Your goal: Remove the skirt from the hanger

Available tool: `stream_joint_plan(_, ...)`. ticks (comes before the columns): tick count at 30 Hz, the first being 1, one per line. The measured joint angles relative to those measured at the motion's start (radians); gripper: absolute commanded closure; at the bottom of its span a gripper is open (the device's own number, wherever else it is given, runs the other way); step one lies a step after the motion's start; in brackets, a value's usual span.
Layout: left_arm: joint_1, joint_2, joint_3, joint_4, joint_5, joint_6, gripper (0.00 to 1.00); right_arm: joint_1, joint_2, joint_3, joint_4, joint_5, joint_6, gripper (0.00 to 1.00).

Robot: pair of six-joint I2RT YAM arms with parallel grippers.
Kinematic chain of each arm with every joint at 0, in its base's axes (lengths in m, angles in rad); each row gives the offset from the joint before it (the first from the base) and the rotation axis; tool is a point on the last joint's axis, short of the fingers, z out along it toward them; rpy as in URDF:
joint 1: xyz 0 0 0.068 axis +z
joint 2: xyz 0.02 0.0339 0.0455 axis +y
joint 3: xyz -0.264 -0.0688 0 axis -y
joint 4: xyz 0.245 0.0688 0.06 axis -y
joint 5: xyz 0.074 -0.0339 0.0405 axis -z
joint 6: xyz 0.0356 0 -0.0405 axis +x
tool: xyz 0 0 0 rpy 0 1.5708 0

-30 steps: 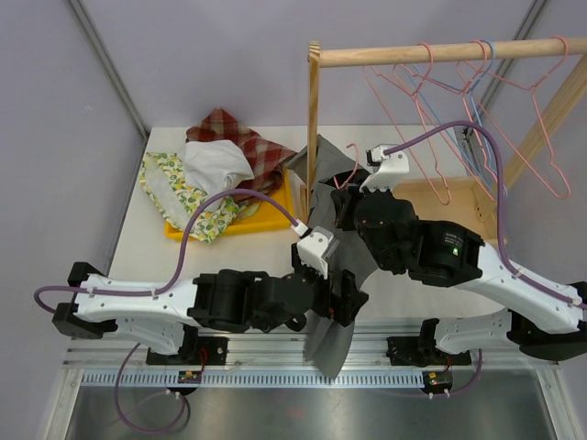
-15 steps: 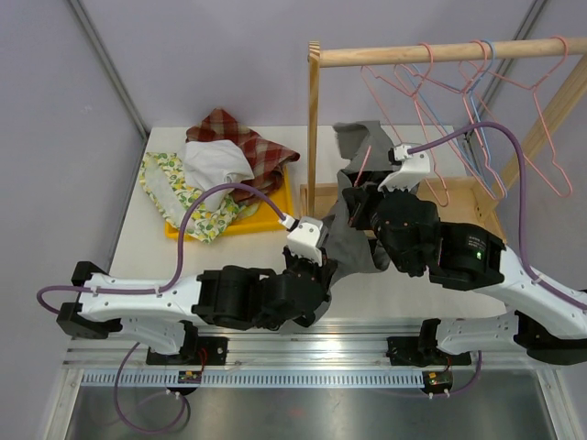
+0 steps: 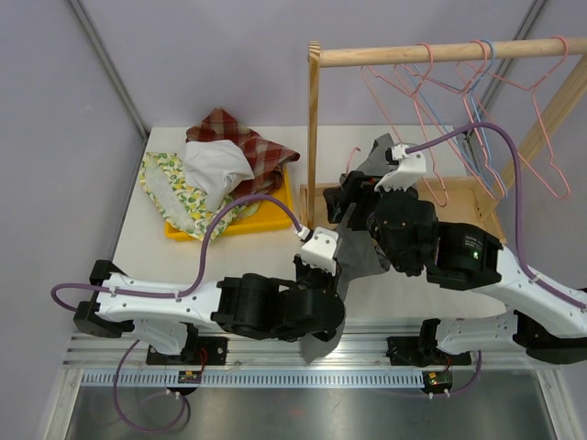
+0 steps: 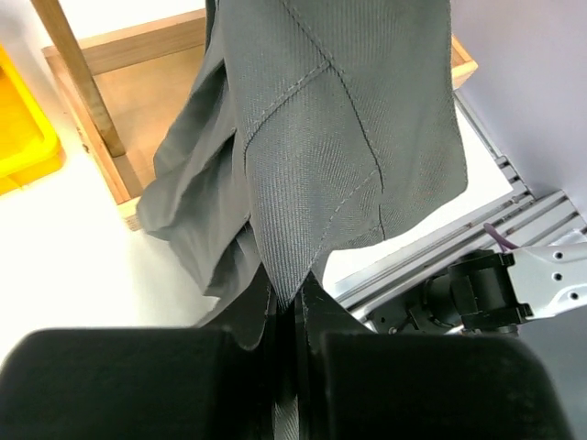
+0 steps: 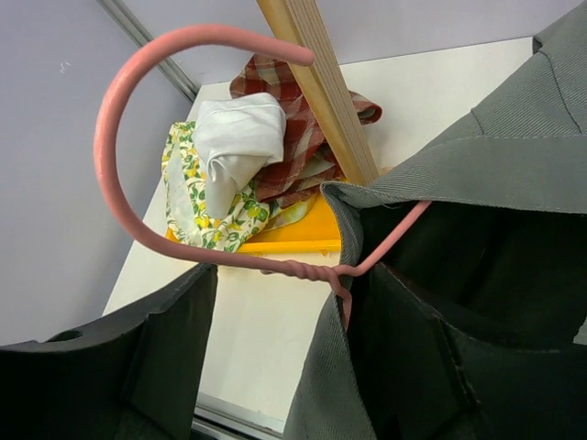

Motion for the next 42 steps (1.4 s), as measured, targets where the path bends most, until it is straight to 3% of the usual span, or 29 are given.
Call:
stream_joint_plan(2, -0.006, 0.008, 0.014, -0.021, -0.013, -0.012, 1.0, 0.0, 0.002, 0.0, 0.0, 0.001, 0.0, 0.27)
stream_joint_plan(6, -0.02, 0.014, 0.019, -0.048, -0.039, -0.041, 1.0, 0.0, 0.004, 0.0, -0.001, 0.004, 0.0, 0.46)
stream_joint_plan(7, -0.024, 0.014, 0.019, -0.057, -0.047, -0.05, 1.0, 0.0, 0.005, 0.0, -0.001, 0.006, -0.001, 0.55)
stream_joint_plan(17, -0.055, 0.029, 0.019, -0.138, -0.119, -0.16, 1.0, 0.0, 0.047, 0.021, -0.023, 0.028, -0.031, 0.72)
stream_joint_plan(23, -0.065, 0.034, 0.019, -0.158, -0.15, -0.193, 1.0, 0.001, 0.076, 0.042, -0.024, 0.031, -0.066, 1.0)
stream_joint_plan(31, -0.082, 0.043, 0.019, -0.158, -0.197, -0.214, 0.97, 0.008, 0.122, 0.097, -0.041, 0.031, -0.146, 1.0)
stream_joint_plan(35, -0.111, 0.027, 0.019, -0.155, -0.225, -0.211, 0.73, 0.015, 0.142, 0.134, -0.035, 0.032, -0.217, 1.0)
stream_joint_plan(37, -0.153, 0.013, 0.019, -0.152, -0.2, -0.208, 0.66, 0.013, 0.153, 0.154, 0.017, 0.058, -0.25, 1.0)
stream_joint_plan(38, -0.176, 0.011, 0.019, -0.146, -0.2, -0.203, 0.57, 0.01, 0.159, 0.169, 0.04, 0.064, -0.266, 1.0)
stream_joint_plan(39, -0.199, 0.006, 0.019, -0.141, -0.196, -0.2, 0.55, 0.01, 0.161, 0.177, 0.06, 0.07, -0.28, 1.0)
stream_joint_plan(41, -0.236, 0.0, 0.016, -0.144, -0.16, -0.203, 0.57, 0.01, 0.162, 0.198, 0.134, 0.092, -0.301, 1.0)
stream_joint_plan(42, -0.249, -0.001, 0.014, -0.142, -0.147, -0.204, 0.78, 0.007, 0.16, 0.209, 0.158, 0.105, -0.314, 1.0)
